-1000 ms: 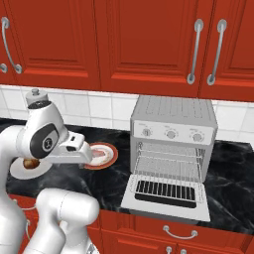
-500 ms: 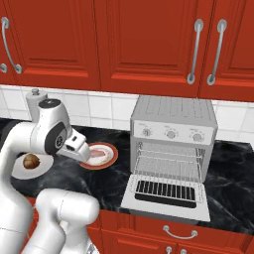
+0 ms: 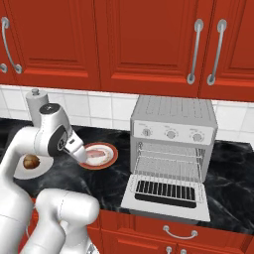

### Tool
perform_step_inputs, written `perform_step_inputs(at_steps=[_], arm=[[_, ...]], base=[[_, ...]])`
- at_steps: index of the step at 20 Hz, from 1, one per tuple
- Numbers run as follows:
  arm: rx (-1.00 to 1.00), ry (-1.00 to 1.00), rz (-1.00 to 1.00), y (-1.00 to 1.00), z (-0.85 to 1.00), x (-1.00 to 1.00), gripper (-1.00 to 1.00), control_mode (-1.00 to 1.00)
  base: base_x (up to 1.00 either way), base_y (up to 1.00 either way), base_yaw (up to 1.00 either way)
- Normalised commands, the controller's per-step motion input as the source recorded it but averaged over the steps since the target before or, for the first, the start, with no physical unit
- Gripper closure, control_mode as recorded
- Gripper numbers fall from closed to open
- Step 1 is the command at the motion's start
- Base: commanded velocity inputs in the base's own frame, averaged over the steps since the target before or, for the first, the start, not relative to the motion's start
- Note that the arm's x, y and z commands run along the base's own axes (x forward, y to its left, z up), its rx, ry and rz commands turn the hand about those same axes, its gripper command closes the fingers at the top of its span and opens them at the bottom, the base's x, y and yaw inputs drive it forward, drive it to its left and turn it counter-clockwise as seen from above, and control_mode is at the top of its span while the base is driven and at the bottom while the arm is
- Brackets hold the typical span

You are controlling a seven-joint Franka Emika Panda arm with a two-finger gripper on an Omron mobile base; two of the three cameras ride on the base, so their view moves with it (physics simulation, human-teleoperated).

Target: Open the toaster oven door. Place the bread on the top rack in the toaster oven and place the steak on the bottom rack.

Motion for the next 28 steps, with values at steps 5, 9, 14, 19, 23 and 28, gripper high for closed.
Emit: perform_step_inputs(at_steps=[5, 9, 14, 19, 23, 28], arm=[[-0.01, 0.0, -0.25, 0.05, -0.22, 0.41, -1.0, -1.0], [0.0, 0.04, -0.1, -0.01, -0.18, 0.42, -1.0, -1.0], [0.0, 0.07, -0.01, -0.02, -0.18, 0.36, -1.0, -1.0], [0.01, 0.05, 0.0, 0.0, -0.19, 0.36, -1.0, -1.0], [0.03, 0.03, 0.0, 0.04, -0.24, 0.36, -1.0, -1.0], [0.05, 0.0, 0.0, 0.04, -0.29, 0.36, -1.0, -1.0]], base=[[0.0, 0.0, 0.0], [0.0, 0.0, 0.0], [0.0, 0.0, 0.0], [0.0, 0.0, 0.0], [0.0, 0.0, 0.0], [0.0, 0.0, 0.0]])
